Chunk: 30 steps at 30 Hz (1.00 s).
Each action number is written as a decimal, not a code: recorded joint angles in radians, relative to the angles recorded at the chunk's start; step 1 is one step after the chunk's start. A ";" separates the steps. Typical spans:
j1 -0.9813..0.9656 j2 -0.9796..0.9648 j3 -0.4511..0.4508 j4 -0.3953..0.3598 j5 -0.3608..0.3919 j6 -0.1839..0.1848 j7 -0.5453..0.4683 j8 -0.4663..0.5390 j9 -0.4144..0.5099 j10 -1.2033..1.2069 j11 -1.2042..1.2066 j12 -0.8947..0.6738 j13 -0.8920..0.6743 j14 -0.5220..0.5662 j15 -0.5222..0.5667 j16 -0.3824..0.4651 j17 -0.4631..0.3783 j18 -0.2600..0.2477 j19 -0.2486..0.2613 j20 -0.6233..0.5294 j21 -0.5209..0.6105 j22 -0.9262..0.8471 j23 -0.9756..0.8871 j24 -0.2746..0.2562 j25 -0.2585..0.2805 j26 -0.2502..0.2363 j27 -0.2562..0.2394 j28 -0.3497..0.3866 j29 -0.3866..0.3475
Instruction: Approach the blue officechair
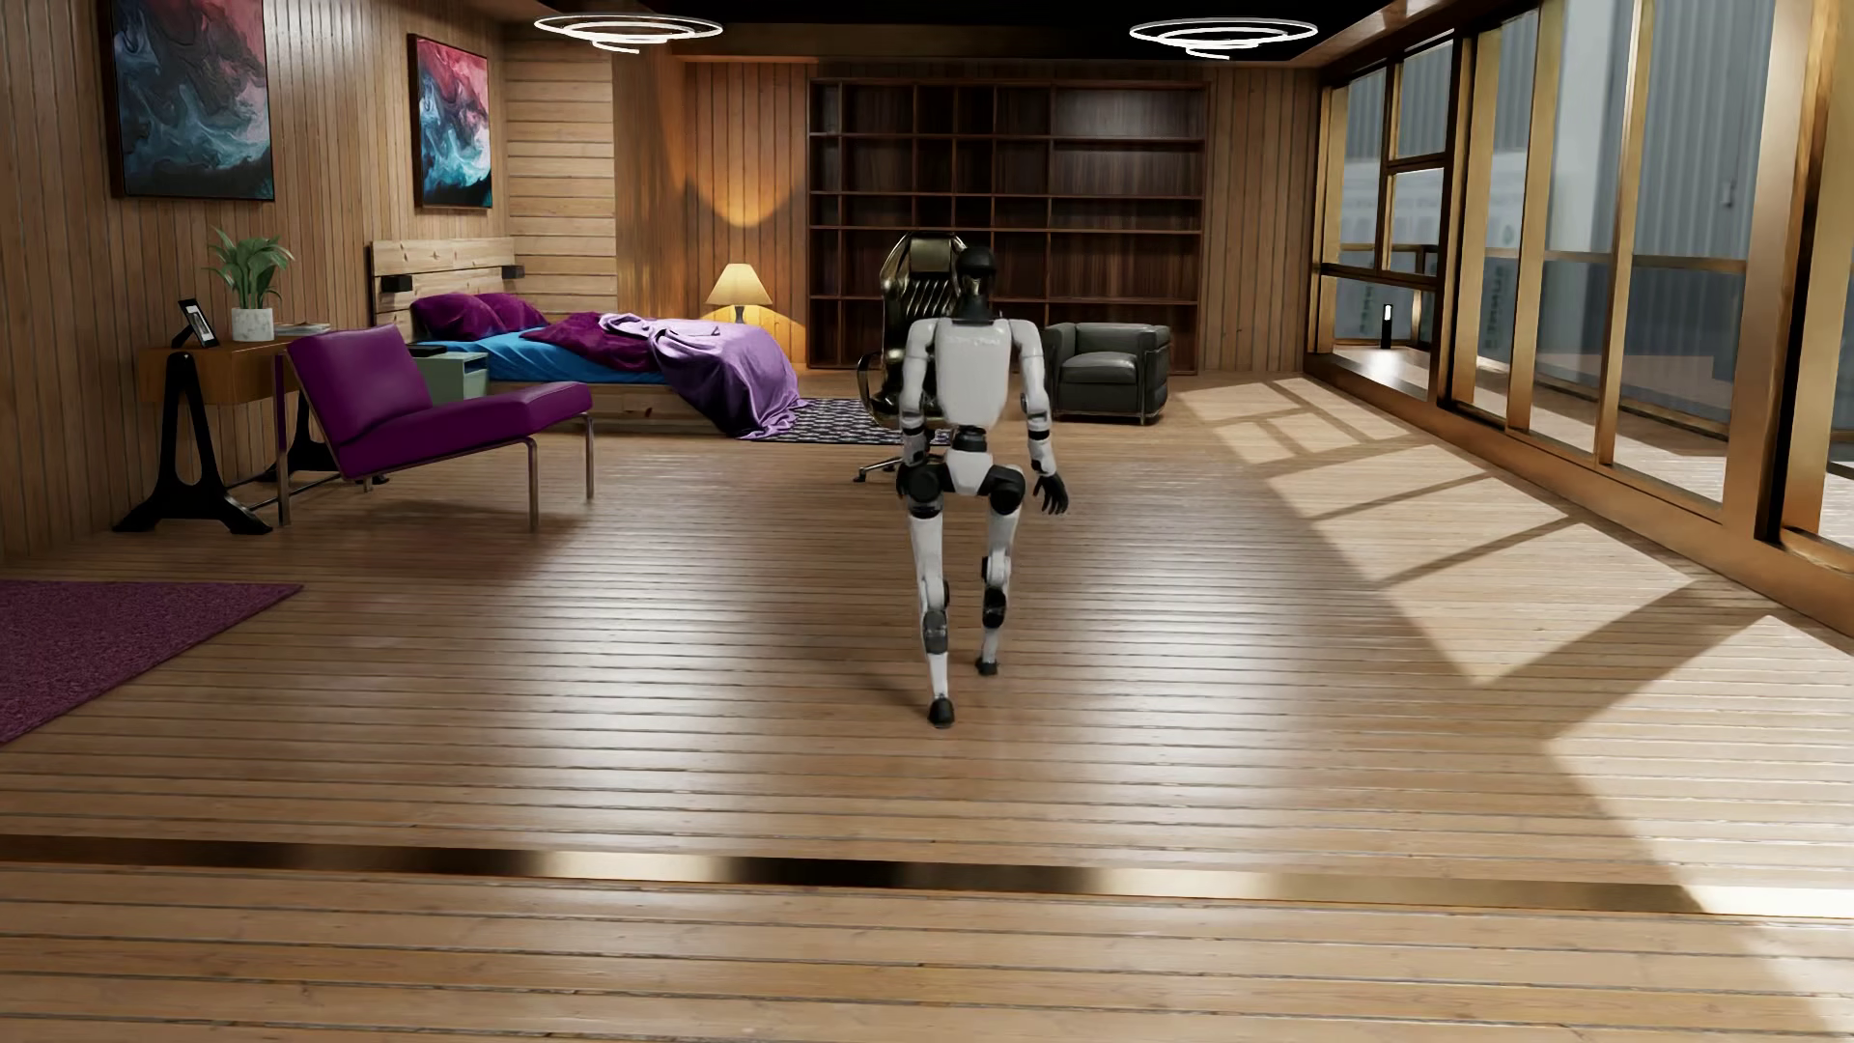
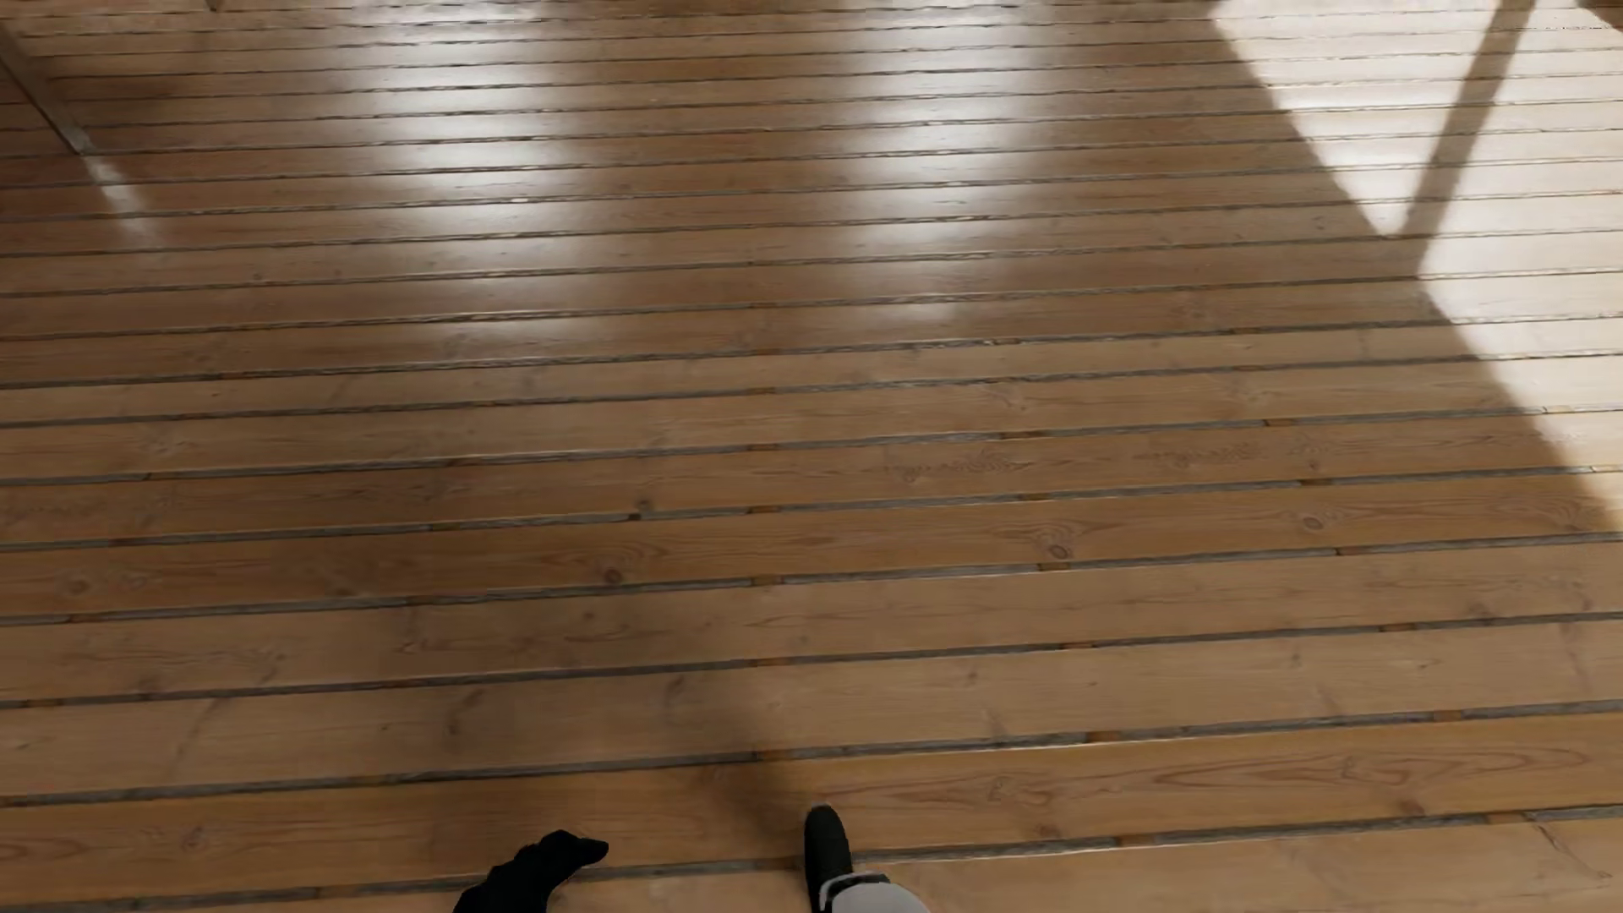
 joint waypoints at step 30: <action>-0.585 0.290 0.144 0.068 -0.052 -0.013 0.126 0.035 0.018 0.191 0.942 0.131 -0.239 0.057 0.041 -0.061 -0.011 0.027 0.155 0.160 0.231 0.006 0.095 0.005 -0.057 0.029 -0.020 -0.020 0.089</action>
